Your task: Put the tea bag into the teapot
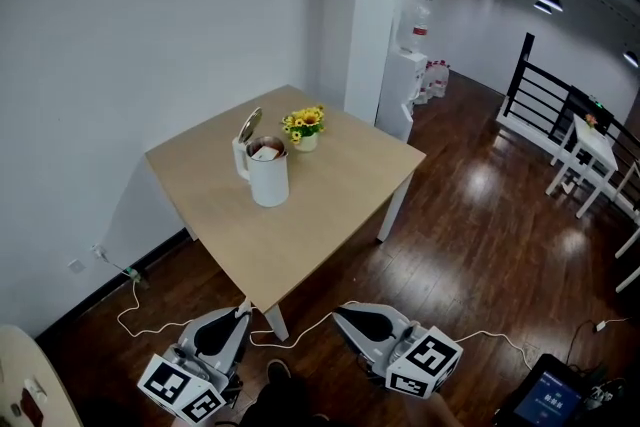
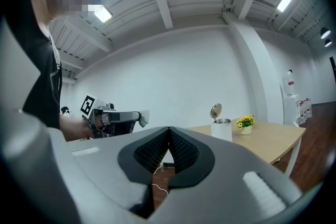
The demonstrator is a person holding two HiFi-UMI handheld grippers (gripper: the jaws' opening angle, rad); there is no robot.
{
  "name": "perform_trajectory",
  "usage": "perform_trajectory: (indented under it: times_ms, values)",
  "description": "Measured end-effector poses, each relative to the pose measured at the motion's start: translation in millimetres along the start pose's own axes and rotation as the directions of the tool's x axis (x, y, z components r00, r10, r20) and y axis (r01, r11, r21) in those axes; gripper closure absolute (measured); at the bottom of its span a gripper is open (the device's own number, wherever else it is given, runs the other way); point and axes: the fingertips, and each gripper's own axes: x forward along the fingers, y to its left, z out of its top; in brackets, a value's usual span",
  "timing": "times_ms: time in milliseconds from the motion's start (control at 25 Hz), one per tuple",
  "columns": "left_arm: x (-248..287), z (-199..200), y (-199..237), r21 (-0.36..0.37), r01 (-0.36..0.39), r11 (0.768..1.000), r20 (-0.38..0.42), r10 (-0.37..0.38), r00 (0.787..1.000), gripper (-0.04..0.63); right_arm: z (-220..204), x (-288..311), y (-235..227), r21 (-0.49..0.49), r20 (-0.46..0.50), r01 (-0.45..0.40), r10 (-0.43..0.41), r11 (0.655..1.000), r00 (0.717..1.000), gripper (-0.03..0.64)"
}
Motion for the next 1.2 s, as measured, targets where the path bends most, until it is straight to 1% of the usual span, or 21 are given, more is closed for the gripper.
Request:
perform_trajectory:
  times_ms: [120, 320, 520, 720, 920, 1200]
  values:
    - [14.6, 5.9, 25.3, 0.0, 0.008, 1.0, 0.005, -0.008, 1.0, 0.552, 5.8, 23.2, -14.8, -0.013, -0.006, 0.008, -0.008, 1.0, 1.0, 0.615]
    - [42.9, 23.9, 67.6, 0.006, 0.038, 0.999, 0.027, -0.038, 0.999, 0.552, 19.2, 65.6, -46.6, -0.033, -0.017, 0.044, -0.045, 0.998, 0.999, 0.615]
    - [62.1, 37.3, 109.2, 0.009, 0.049, 0.999, 0.044, -0.05, 0.998, 0.552, 28.6, 105.9, -64.9, -0.046, -0.037, 0.039, -0.04, 0.998, 0.998, 0.615]
    - [77.4, 41.9, 148.1, -0.005, 0.052, 0.999, 0.047, -0.052, 0.998, 0.552, 25.6, 141.4, -84.1, -0.039, -0.062, 0.044, -0.046, 0.998, 0.997, 0.615]
    - [91.6, 50.5, 180.2, -0.037, 0.069, 0.997, 0.059, -0.067, 0.996, 0.552, 27.8, 172.9, -106.8, -0.018, -0.055, 0.062, -0.063, 0.998, 0.996, 0.615]
    - [120.5, 48.9, 203.9, -0.033, 0.087, 0.996, 0.027, -0.086, 0.996, 0.552, 34.4, 194.3, -130.2, -0.019, -0.049, 0.062, -0.063, 0.998, 0.997, 0.615]
